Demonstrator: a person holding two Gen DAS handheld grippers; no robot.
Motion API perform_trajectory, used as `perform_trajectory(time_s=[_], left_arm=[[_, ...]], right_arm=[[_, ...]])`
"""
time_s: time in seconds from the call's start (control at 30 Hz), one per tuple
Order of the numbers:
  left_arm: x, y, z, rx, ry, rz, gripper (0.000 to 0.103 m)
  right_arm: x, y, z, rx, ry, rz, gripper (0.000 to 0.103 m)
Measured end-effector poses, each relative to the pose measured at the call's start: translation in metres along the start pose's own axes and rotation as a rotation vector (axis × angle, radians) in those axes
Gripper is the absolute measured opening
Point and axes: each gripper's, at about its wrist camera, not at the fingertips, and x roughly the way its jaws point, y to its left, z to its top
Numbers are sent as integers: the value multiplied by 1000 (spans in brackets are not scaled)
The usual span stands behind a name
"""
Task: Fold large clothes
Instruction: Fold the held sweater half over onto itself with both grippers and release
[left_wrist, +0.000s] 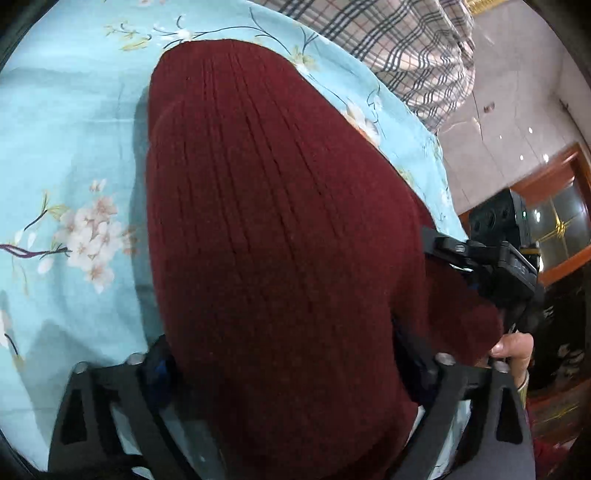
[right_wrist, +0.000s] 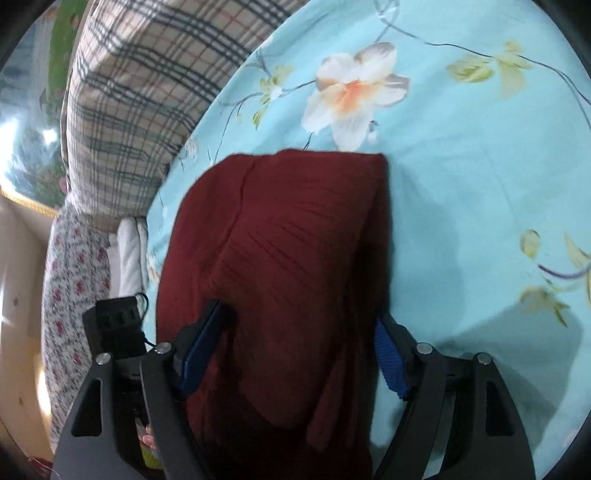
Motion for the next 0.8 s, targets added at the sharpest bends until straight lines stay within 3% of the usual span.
perform_trajectory(time_s=[0.1,0.13,0.33,0.47,0.6,0.8], left_arm=[[-6,3,-3,-14,-26,-23,68],[-9,2,-5,-17,-37,-25,63],[-43,-16,-14,9,-96,-1,54],[-101,-19,-32,33,-143,25,54],[-154,1,-57,26,-172,91,55],[-186,54,-104,-50,-167,171,55]], right_arm=[[7,-4,-3,9,29,37,41],[7,-4,-4,13,25,53,37],[-11,31,-22,-83,-45,48,32],[-12,58,-31,-96,-60,138,32],[18,94,-47,-126,-21,257,32],[80,127,-75,-144,91,304,32]])
